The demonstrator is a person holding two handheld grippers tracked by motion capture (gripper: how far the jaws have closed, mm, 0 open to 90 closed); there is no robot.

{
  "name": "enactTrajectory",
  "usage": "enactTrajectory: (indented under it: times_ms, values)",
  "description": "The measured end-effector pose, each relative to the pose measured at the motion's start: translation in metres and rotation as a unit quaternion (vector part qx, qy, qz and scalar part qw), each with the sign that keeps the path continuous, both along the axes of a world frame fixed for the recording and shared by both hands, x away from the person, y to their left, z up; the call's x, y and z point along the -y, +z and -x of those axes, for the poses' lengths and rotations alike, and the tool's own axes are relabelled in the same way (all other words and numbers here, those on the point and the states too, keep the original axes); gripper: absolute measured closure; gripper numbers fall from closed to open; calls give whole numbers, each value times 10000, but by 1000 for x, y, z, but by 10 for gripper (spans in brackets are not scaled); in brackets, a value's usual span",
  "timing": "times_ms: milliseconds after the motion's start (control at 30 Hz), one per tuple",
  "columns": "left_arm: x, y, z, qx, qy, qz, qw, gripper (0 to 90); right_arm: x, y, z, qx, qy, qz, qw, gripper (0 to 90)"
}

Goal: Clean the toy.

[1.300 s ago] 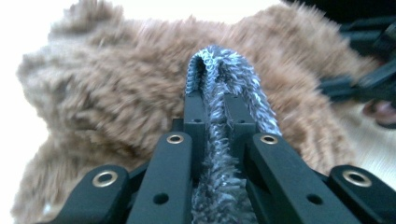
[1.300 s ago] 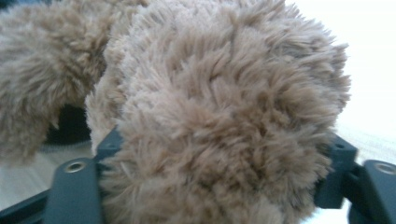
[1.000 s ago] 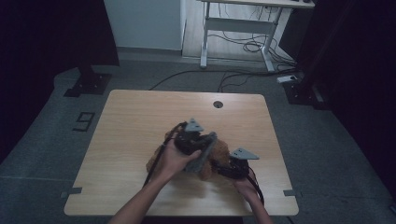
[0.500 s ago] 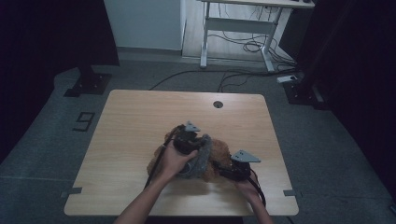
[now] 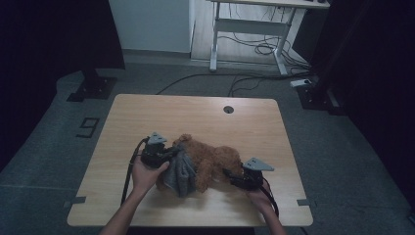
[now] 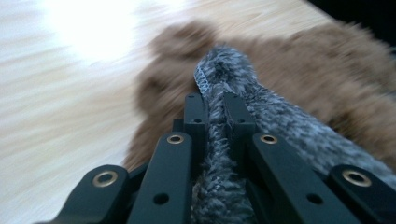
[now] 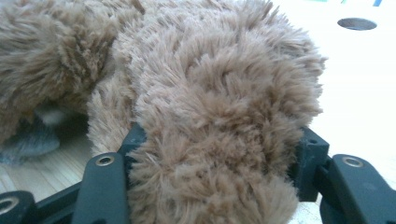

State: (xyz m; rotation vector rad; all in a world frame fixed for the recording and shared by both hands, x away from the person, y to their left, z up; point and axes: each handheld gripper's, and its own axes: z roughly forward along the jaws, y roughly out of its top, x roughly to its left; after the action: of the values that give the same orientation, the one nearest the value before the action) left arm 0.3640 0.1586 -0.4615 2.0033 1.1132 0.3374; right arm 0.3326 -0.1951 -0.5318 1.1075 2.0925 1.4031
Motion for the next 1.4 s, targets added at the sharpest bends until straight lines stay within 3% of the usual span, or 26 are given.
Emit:
enactTrajectory:
  times_ms: [33,100,200,267,367,500,600,667,867,1000,1100,1167,1200,1267,1333,1400]
  values:
    - [-5,-6,-1,-125,62,-30,9999,819,0,0,0,2,-2,-15,10000,403]
    - [-14,-19,-3,-399,112,136,9990,820,1,0,0,-4,9,-13,10000,402]
    - [-17,-33,-8,-564,188,317,9977,820,0,-1,0,15,-9,-29,10000,403]
    - [-15,-34,-12,-593,208,324,9975,821,-1,-1,-1,18,-45,-54,10000,403]
    - [-14,-21,-16,-508,132,357,9980,823,-1,-1,-1,0,-53,-74,10000,403]
    - [-3,18,-10,27,-12,622,9981,827,1,-2,-2,1,-34,-96,9999,403]
    - [26,43,-3,357,-396,613,9967,828,0,-2,-2,5,-41,-101,9999,402]
    - [53,55,-1,472,-692,566,9949,828,0,-2,-2,14,-42,-88,10000,403]
    - [139,79,-10,515,-1342,342,9890,826,0,-2,-1,31,-43,-84,10000,402]
    - [185,68,-20,275,-1604,159,9865,827,0,-2,-2,28,-27,-90,10000,401]
    - [210,39,-27,59,-1682,-439,9848,828,0,-2,-1,22,-25,-90,10000,400]
    - [211,18,-29,-42,-1625,-663,9845,829,1,-2,-1,13,-19,-84,10000,399]
    - [206,15,-29,-2,-1608,-575,9853,831,1,-2,-1,8,-13,-65,10000,397]
    - [196,17,-27,38,-1563,-477,9865,831,0,-2,-1,37,1,-51,10000,396]
    - [181,20,-25,247,-1367,-734,9876,830,0,-2,-1,46,2,-31,10000,397]
    - [160,21,-27,235,-1151,-790,9899,830,0,-2,-1,30,-16,-41,10000,397]
